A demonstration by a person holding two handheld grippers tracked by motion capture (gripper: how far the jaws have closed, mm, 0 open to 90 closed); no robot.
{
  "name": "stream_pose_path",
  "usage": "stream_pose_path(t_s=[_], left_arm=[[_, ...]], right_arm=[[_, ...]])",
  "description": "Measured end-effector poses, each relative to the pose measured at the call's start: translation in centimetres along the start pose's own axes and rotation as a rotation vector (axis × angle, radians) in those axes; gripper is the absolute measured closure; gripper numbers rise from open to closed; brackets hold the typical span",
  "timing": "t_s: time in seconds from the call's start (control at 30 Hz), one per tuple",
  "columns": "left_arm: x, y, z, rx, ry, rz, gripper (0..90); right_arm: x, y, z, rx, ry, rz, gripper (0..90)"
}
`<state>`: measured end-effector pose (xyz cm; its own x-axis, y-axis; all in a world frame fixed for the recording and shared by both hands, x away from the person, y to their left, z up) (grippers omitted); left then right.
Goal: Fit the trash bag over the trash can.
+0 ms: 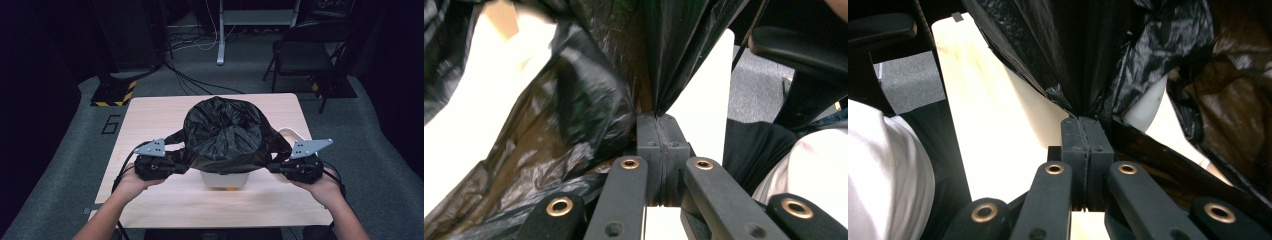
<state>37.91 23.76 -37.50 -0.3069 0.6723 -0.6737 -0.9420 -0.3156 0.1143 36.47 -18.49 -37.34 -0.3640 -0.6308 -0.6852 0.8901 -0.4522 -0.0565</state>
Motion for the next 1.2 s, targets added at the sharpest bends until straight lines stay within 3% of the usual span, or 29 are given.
stream_pose_path(t_s=[0.2,0.27,0.37,0.53,0.63,0.77,0.93,1.07,1.2], left_arm=[[0.1,-0.1,0.2,0.006,-0.014,-0.002,89.6],[0.1,0.3,0.9,0.017,0.002,-0.021,88.6],[0.0,0.9,2.4,0.038,0.042,-0.031,77.8],[-0.3,2.0,4.7,0.024,0.084,-0.053,64.4],[-0.9,2.6,5.9,0.003,0.105,-0.077,57.4],[-2.0,2.9,6.4,-0.024,0.136,-0.082,49.1],[-4.0,2.3,5.5,-0.046,0.149,-0.04,39.2],[-5.1,2.1,4.3,-0.051,0.143,-0.042,39.1],[-5.3,2.1,3.8,-0.055,0.139,-0.056,53.6]], right_arm=[[0.3,0.1,0.1,-0.011,-0.006,0.003,89.4],[0.3,0.0,0.7,-0.017,0.023,0.001,82.6],[0.5,-0.1,1.7,-0.037,0.079,-0.008,75.2],[0.5,-0.4,3.9,-0.043,0.187,-0.021,65.5],[-0.1,-0.8,4.6,-0.022,0.215,-0.016,60.7],[-1.2,-1.4,4.9,0.012,0.238,-0.003,53.7],[-3.2,-1.5,4.3,0.035,0.264,0.016,45.5],[-4.4,-1.3,3.6,0.029,0.287,0.026,44.6],[-5.0,-1.4,3.1,0.018,0.303,0.042,56.5]])
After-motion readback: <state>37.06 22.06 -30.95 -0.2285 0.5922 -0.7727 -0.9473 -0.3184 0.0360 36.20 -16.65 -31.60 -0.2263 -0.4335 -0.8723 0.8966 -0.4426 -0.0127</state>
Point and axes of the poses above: each handheld gripper's, and its own axes: z roughly backward along the jaws, x roughly out of its underside, y roughly to its right, the point moved 1 cm from there along -z, roughly forward along the jaws, and after that the axes turned 11 degrees about -y, right-handed, at the moved point
